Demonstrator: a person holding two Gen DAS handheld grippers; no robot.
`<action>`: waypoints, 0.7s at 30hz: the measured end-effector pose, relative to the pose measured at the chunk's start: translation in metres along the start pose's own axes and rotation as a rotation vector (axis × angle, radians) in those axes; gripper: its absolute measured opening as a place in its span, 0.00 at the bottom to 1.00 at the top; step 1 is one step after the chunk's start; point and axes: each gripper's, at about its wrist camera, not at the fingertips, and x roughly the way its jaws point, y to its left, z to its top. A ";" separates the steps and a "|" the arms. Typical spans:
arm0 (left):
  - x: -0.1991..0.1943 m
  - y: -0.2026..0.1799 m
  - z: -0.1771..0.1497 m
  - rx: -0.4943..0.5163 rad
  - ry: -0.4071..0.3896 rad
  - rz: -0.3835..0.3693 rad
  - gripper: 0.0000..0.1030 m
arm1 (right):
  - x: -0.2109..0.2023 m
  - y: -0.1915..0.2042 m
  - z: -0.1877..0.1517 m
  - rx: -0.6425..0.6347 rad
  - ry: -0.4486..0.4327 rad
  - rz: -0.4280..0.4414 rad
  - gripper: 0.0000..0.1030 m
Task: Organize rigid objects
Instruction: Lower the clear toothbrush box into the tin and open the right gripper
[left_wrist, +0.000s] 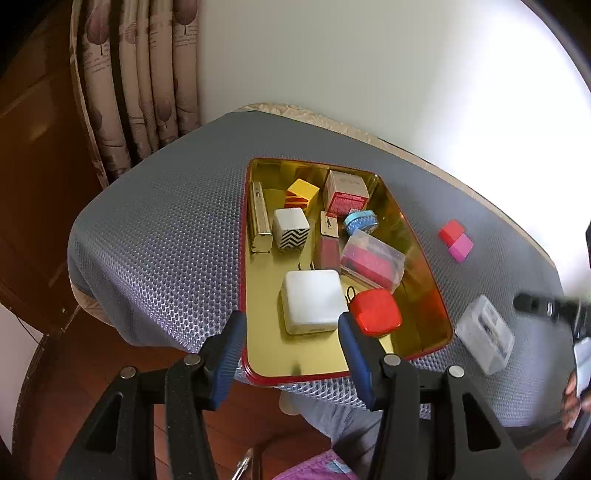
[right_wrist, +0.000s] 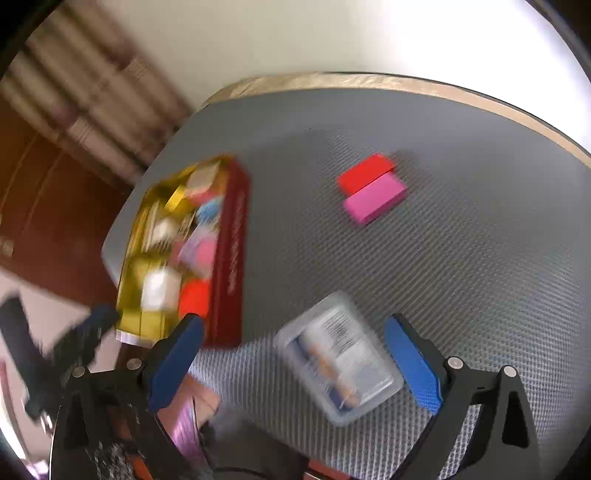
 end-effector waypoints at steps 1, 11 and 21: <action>0.000 -0.001 0.000 -0.002 0.001 -0.002 0.51 | 0.000 0.005 -0.005 -0.050 -0.005 -0.028 0.96; 0.004 -0.006 -0.003 0.016 0.019 0.005 0.51 | 0.058 0.003 -0.018 -0.309 0.151 -0.223 0.69; -0.003 0.004 0.002 -0.031 -0.030 0.025 0.51 | 0.031 0.006 0.016 -0.193 0.031 -0.031 0.58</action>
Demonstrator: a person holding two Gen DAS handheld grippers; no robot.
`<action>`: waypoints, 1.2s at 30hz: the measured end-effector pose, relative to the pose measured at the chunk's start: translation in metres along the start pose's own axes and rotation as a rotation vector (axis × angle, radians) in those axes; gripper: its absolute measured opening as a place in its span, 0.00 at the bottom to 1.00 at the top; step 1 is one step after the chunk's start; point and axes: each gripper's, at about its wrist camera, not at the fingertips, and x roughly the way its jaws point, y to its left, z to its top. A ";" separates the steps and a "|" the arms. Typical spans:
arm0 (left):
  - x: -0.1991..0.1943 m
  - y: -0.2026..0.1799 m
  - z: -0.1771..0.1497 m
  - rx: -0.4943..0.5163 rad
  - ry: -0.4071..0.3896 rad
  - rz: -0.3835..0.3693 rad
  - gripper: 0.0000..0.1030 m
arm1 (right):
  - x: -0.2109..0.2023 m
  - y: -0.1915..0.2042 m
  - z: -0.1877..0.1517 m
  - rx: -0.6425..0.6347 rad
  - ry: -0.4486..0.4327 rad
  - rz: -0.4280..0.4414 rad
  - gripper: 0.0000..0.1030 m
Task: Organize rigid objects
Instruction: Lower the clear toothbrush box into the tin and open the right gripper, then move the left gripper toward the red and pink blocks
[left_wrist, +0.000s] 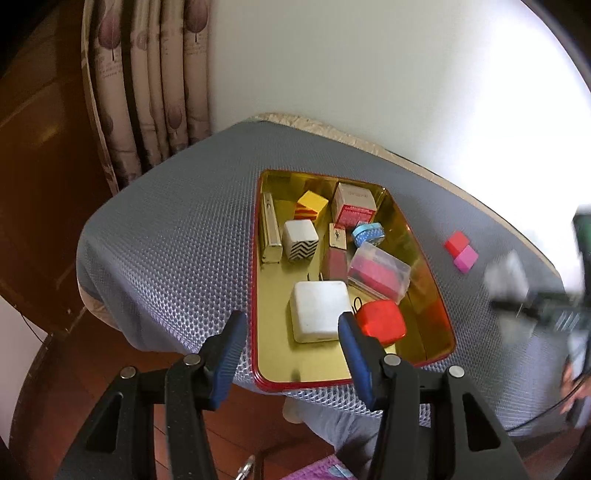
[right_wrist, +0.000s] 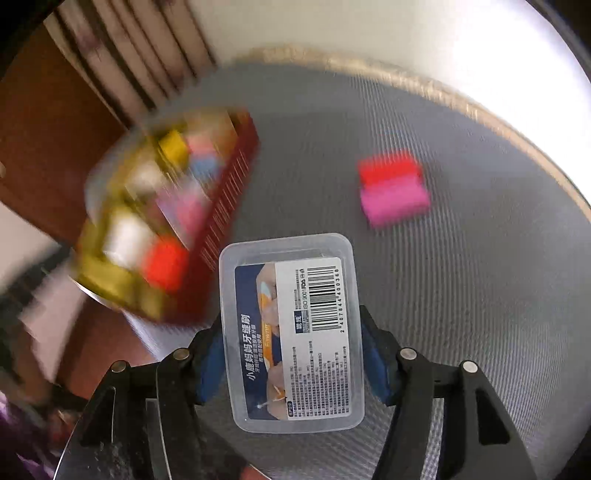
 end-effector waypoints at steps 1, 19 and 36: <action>0.002 0.002 0.000 -0.008 0.013 -0.003 0.51 | -0.005 0.005 0.011 0.004 -0.019 0.032 0.58; 0.018 0.011 0.002 -0.036 0.051 0.072 0.51 | 0.100 0.119 0.107 -0.084 0.032 0.137 0.61; 0.004 -0.015 -0.007 0.079 -0.003 0.137 0.51 | 0.000 -0.061 -0.020 0.181 -0.285 -0.393 0.98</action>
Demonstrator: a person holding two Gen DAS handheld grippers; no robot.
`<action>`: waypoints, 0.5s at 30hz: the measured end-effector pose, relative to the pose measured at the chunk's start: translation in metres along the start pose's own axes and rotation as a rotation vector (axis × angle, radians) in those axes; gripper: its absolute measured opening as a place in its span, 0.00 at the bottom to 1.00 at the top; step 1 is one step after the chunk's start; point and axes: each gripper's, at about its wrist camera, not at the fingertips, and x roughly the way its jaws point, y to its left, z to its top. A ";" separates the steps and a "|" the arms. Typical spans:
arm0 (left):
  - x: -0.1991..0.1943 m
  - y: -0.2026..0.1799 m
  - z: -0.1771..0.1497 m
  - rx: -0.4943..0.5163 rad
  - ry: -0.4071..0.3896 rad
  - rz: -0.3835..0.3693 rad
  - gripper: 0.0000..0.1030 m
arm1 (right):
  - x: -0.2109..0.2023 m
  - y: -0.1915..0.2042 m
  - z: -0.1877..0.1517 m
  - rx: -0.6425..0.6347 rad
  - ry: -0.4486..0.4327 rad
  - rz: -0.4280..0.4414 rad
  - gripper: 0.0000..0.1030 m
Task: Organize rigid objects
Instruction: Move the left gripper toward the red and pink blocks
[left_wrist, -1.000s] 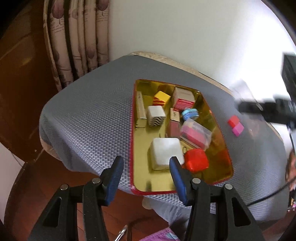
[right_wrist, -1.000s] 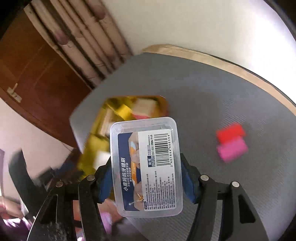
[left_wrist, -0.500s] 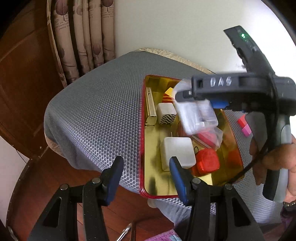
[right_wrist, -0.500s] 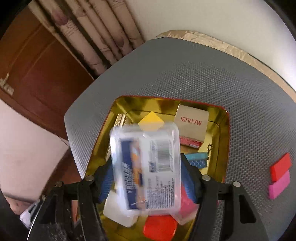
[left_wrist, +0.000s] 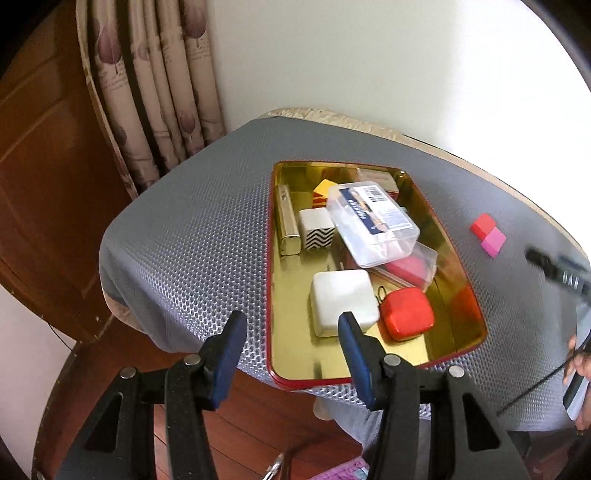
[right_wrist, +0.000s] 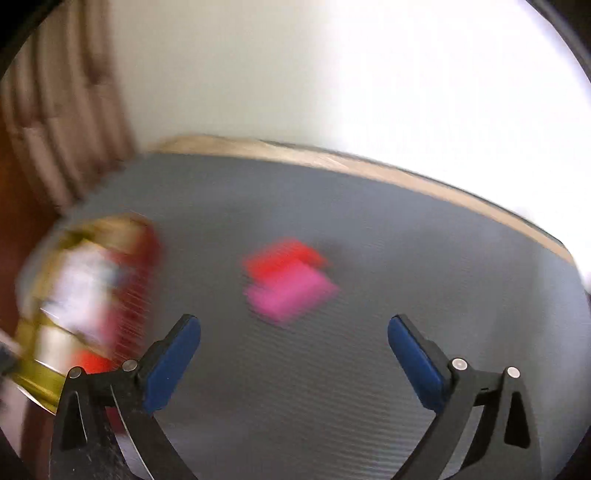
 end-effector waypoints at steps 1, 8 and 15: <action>-0.003 -0.004 -0.001 0.013 -0.007 0.006 0.51 | 0.006 -0.016 -0.004 0.010 0.012 -0.033 0.98; -0.012 -0.036 -0.007 0.103 -0.028 0.042 0.51 | 0.024 -0.109 -0.049 0.052 0.082 -0.236 0.98; -0.017 -0.087 0.008 0.163 0.003 -0.121 0.52 | 0.029 -0.144 -0.053 0.175 0.074 -0.101 0.99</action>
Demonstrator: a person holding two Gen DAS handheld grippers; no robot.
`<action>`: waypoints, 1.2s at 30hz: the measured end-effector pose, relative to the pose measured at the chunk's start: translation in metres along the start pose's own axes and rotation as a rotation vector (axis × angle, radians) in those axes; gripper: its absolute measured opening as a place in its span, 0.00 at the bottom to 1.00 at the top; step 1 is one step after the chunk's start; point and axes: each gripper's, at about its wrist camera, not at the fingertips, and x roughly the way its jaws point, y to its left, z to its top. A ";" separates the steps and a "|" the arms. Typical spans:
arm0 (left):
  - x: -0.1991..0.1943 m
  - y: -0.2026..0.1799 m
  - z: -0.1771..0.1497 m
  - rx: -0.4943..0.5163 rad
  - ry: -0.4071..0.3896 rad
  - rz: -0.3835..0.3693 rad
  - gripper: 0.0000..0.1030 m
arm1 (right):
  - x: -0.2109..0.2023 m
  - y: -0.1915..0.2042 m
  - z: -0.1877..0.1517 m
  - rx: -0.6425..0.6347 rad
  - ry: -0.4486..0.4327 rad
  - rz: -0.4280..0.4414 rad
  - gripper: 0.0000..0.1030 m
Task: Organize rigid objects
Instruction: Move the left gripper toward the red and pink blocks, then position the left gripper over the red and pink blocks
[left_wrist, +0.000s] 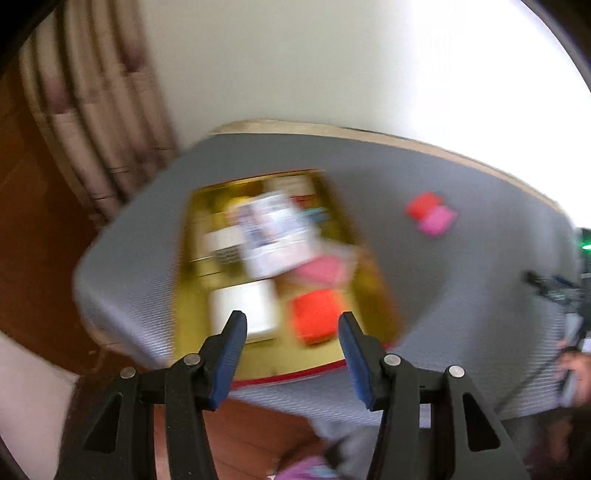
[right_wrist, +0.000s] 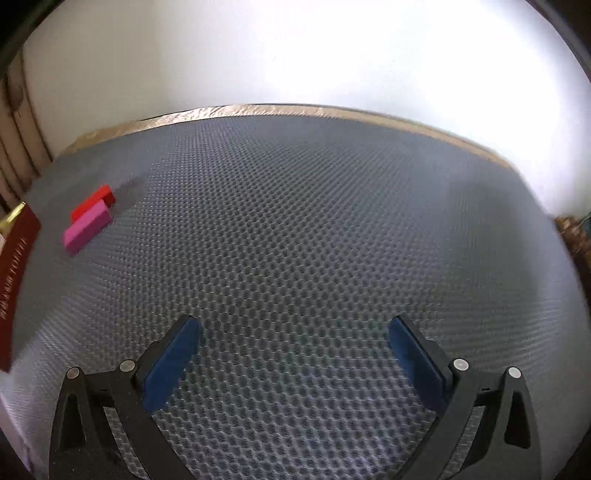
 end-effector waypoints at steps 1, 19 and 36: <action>0.003 -0.009 0.006 0.012 0.004 -0.042 0.52 | 0.001 -0.002 0.001 0.003 0.001 0.007 0.99; 0.143 -0.107 0.096 0.042 0.227 -0.191 0.52 | -0.012 -0.032 -0.001 0.021 -0.051 0.193 0.99; 0.169 -0.148 0.103 0.118 0.275 -0.247 0.51 | -0.019 -0.033 -0.007 0.044 -0.063 0.235 0.99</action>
